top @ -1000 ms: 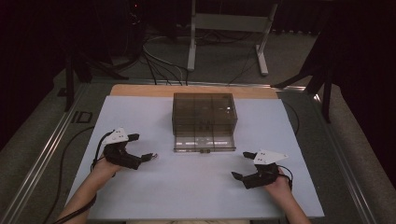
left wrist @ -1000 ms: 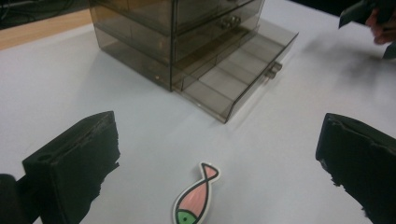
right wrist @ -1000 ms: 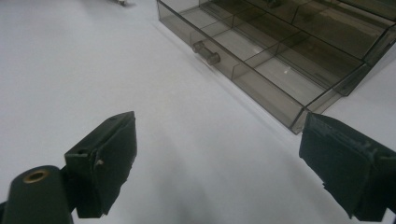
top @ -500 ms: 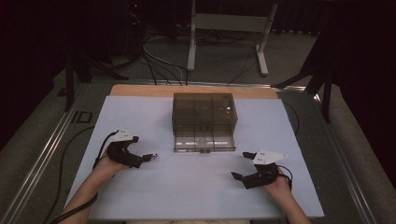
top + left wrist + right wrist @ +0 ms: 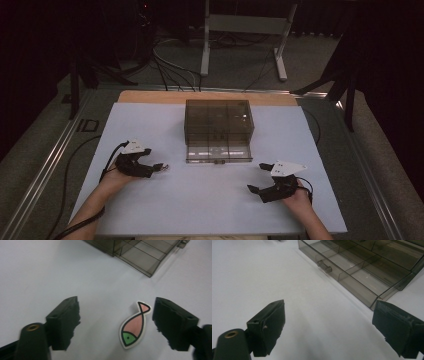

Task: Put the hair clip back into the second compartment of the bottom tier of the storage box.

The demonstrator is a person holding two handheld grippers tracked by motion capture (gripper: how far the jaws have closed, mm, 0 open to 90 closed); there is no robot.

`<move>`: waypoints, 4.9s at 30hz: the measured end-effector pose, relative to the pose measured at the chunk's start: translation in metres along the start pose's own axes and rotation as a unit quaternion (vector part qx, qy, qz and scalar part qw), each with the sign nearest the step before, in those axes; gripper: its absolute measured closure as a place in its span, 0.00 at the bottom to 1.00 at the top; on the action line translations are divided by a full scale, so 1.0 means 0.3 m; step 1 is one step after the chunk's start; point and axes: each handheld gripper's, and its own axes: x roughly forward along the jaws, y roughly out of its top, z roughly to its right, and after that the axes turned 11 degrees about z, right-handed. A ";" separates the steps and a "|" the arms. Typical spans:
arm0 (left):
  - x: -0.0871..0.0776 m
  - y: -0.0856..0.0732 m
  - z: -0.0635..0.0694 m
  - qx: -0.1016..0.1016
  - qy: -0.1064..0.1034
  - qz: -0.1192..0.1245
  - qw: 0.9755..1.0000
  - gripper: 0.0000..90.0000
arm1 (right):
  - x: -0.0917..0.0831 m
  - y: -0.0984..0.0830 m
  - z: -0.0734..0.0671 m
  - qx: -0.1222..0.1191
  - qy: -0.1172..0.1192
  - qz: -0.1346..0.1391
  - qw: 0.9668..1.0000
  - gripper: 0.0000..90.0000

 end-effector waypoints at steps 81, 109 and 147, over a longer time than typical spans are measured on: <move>0.028 0.002 0.040 -0.001 -0.075 -0.053 0.996 0.94 | 0.004 -0.001 0.000 -0.003 0.003 -0.010 1.000 0.13; -0.004 0.076 0.068 -0.006 -0.121 -0.039 0.992 0.94 | 0.000 -0.001 0.000 -0.004 0.005 -0.008 1.000 0.13; 0.022 0.178 0.103 -0.004 -0.162 -0.035 0.986 0.94 | -0.001 0.000 0.000 -0.005 0.006 -0.008 1.000 0.13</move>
